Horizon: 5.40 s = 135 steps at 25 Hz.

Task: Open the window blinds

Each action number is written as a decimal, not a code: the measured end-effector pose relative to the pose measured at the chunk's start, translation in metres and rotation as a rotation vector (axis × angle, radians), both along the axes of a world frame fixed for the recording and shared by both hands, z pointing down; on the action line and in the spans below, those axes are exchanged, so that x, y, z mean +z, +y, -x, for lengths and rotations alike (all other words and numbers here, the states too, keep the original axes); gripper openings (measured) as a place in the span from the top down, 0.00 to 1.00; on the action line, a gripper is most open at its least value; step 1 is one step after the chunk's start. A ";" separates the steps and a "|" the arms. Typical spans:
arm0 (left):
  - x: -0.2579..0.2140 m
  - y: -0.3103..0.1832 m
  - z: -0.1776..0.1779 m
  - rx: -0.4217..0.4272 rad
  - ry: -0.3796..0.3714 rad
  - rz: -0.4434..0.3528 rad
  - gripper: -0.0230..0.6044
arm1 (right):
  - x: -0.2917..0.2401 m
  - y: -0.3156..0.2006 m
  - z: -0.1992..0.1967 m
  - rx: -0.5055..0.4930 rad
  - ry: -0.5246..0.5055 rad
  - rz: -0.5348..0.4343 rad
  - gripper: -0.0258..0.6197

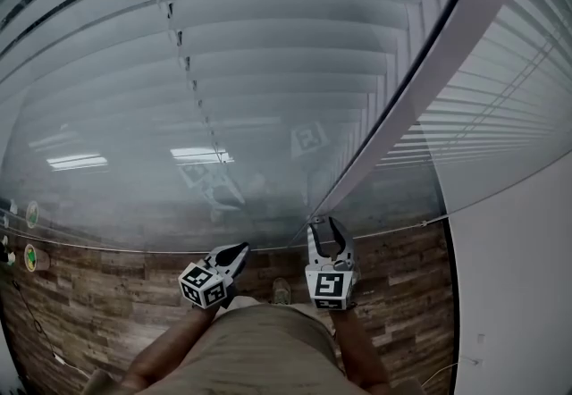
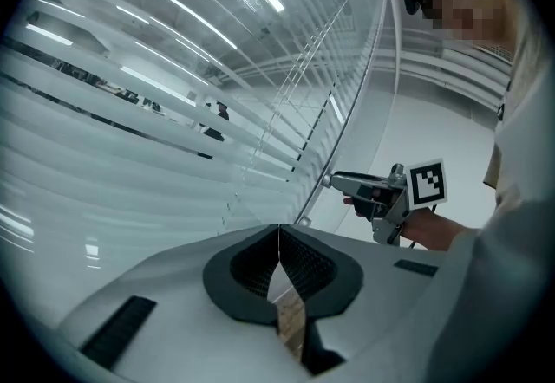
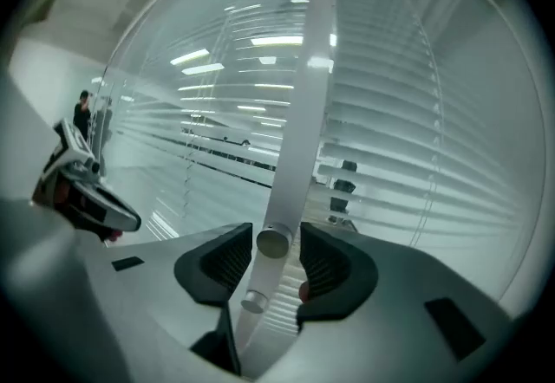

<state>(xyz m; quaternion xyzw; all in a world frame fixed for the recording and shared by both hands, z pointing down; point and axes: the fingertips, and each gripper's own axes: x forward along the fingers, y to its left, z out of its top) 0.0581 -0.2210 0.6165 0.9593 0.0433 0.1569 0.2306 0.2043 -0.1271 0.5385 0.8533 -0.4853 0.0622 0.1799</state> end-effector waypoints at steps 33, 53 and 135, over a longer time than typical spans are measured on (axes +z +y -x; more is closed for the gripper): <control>-0.001 0.006 0.000 0.014 -0.002 0.004 0.94 | 0.000 0.002 0.002 -0.017 -0.149 -0.023 0.71; 0.010 0.013 0.000 0.002 -0.008 -0.008 0.94 | 0.020 0.019 -0.003 -0.034 -0.439 -0.210 0.76; -0.010 0.066 -0.026 -0.096 -0.059 -0.017 0.94 | 0.104 0.015 -0.028 -0.007 -0.767 -0.259 0.76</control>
